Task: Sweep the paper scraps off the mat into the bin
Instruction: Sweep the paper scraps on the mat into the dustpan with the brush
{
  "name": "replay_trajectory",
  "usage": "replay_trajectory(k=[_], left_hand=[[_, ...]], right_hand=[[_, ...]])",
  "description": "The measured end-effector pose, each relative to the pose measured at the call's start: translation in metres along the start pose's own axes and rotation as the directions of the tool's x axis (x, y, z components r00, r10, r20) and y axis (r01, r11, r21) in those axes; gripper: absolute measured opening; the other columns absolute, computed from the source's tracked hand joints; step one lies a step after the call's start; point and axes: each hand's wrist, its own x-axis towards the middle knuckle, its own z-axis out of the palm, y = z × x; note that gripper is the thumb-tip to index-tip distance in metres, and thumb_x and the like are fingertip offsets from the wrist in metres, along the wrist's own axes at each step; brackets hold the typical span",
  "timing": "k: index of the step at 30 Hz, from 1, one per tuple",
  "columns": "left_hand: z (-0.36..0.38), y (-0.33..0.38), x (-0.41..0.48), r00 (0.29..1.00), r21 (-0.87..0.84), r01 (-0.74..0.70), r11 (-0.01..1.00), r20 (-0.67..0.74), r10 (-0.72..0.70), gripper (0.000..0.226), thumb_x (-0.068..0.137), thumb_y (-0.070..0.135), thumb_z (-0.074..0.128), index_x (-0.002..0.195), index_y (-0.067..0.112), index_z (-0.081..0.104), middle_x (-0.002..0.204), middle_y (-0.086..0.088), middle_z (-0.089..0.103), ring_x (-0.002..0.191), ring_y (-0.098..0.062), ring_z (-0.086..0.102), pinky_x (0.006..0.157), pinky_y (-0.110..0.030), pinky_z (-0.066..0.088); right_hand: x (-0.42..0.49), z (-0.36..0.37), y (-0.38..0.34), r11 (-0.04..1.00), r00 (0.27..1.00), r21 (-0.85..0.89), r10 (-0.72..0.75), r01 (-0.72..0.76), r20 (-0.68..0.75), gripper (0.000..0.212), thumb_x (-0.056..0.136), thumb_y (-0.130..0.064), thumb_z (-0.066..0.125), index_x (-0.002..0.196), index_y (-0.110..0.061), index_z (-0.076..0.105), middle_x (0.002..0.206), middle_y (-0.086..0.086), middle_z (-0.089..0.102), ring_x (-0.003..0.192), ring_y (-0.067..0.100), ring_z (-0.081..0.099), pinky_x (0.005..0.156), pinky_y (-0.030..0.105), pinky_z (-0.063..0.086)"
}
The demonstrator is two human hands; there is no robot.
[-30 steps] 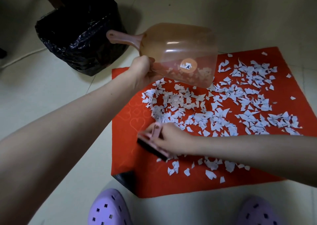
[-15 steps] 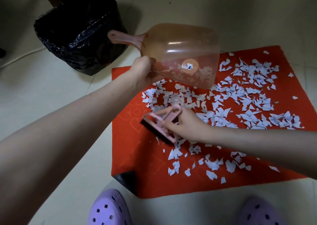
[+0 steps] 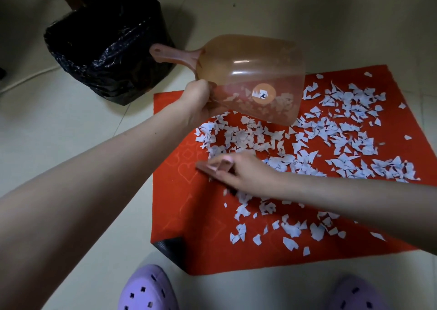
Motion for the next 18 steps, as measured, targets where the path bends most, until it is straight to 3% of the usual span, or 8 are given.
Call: replay_trajectory(k=[2, 4, 6, 8, 10, 12, 15, 18], left_hand=[[-0.002, 0.0, 0.0, 1.0, -0.015, 0.009, 1.0, 0.004, -0.009, 0.024, 0.096, -0.002, 0.028, 0.088, 0.005, 0.05, 0.085, -0.012, 0.063, 0.086, -0.028, 0.065, 0.076, -0.038, 0.059], [-0.004, 0.0, 0.0, 1.0, -0.023, 0.012, 1.0, 0.005, -0.012, 0.024, 0.095, -0.003, 0.028, 0.089, 0.004, 0.05, 0.087, -0.013, 0.063, 0.087, -0.029, 0.066, 0.079, -0.039, 0.058], [-0.006, 0.001, 0.0, 1.0, -0.043, 0.012, 0.999, 0.001, -0.012, 0.023, 0.095, -0.002, 0.028, 0.089, 0.004, 0.049, 0.087, -0.014, 0.064, 0.084, -0.028, 0.067, 0.08, -0.039, 0.058], [-0.007, 0.003, 0.0, 1.0, -0.062, 0.008, 0.998, -0.006, -0.009, 0.021, 0.097, 0.0, 0.028, 0.092, 0.004, 0.048, 0.089, -0.014, 0.065, 0.085, -0.028, 0.067, 0.078, -0.038, 0.059], [-0.007, 0.003, 0.001, 1.0, -0.069, 0.011, 0.998, -0.014, -0.012, 0.02, 0.098, 0.001, 0.029, 0.095, 0.005, 0.048, 0.091, -0.014, 0.065, 0.086, -0.028, 0.068, 0.073, -0.036, 0.06], [-0.005, 0.002, 0.0, 1.0, -0.064, 0.019, 0.998, -0.008, -0.019, 0.02, 0.098, 0.001, 0.029, 0.094, 0.005, 0.048, 0.09, -0.014, 0.065, 0.085, -0.027, 0.068, 0.071, -0.036, 0.06], [-0.003, 0.001, -0.003, 1.0, -0.047, 0.024, 0.999, -0.003, -0.024, 0.021, 0.098, 0.001, 0.03, 0.094, 0.005, 0.05, 0.088, -0.013, 0.065, 0.086, -0.027, 0.068, 0.074, -0.037, 0.06], [-0.001, 0.001, -0.004, 1.0, -0.033, 0.017, 0.999, 0.0, -0.017, 0.022, 0.098, 0.001, 0.029, 0.093, 0.005, 0.051, 0.085, -0.012, 0.066, 0.08, -0.024, 0.068, 0.071, -0.036, 0.061]], right_hand=[[-0.002, -0.016, -0.001, 0.997, 0.99, -0.026, -0.069, 0.066, -0.12, 0.031, 0.095, -0.018, 0.056, 0.125, -0.021, 0.061, 0.092, -0.003, 0.07, 0.074, 0.007, 0.066, 0.067, 0.026, 0.053], [-0.009, -0.022, 0.0, 0.993, 0.982, -0.057, -0.11, 0.103, -0.152, 0.032, 0.094, -0.017, 0.057, 0.125, -0.023, 0.06, 0.098, 0.002, 0.072, 0.081, 0.018, 0.067, 0.073, 0.03, 0.05], [-0.018, -0.021, 0.001, 0.989, 0.98, -0.049, -0.142, 0.136, -0.136, 0.034, 0.092, -0.016, 0.059, 0.125, -0.022, 0.061, 0.1, 0.0, 0.072, 0.078, 0.02, 0.067, 0.07, 0.033, 0.051], [-0.024, -0.018, 0.002, 0.995, 0.99, 0.05, -0.082, 0.088, -0.116, 0.033, 0.093, -0.017, 0.059, 0.124, -0.024, 0.061, 0.1, -0.007, 0.071, 0.074, 0.01, 0.065, 0.065, 0.025, 0.053], [-0.027, -0.018, 0.005, 0.997, 0.997, 0.08, -0.003, 0.009, -0.075, 0.029, 0.093, -0.019, 0.058, 0.121, -0.027, 0.063, 0.087, -0.01, 0.069, 0.054, 0.006, 0.055, 0.049, 0.014, 0.042], [-0.027, -0.021, 0.008, 0.993, 0.996, 0.115, 0.04, -0.032, -0.075, 0.027, 0.093, -0.019, 0.059, 0.118, -0.028, 0.063, 0.085, -0.008, 0.07, 0.049, 0.008, 0.054, 0.044, 0.014, 0.039], [-0.028, -0.026, 0.011, 0.989, 0.997, 0.144, 0.031, -0.021, -0.071, 0.028, 0.092, -0.024, 0.06, 0.119, -0.031, 0.063, 0.095, -0.003, 0.074, 0.074, 0.025, 0.068, 0.069, 0.034, 0.057], [-0.03, -0.025, 0.013, 0.981, 0.998, 0.189, 0.04, -0.032, -0.039, 0.029, 0.091, -0.022, 0.062, 0.118, -0.03, 0.064, 0.088, -0.001, 0.075, 0.079, 0.022, 0.071, 0.077, 0.046, 0.056]])
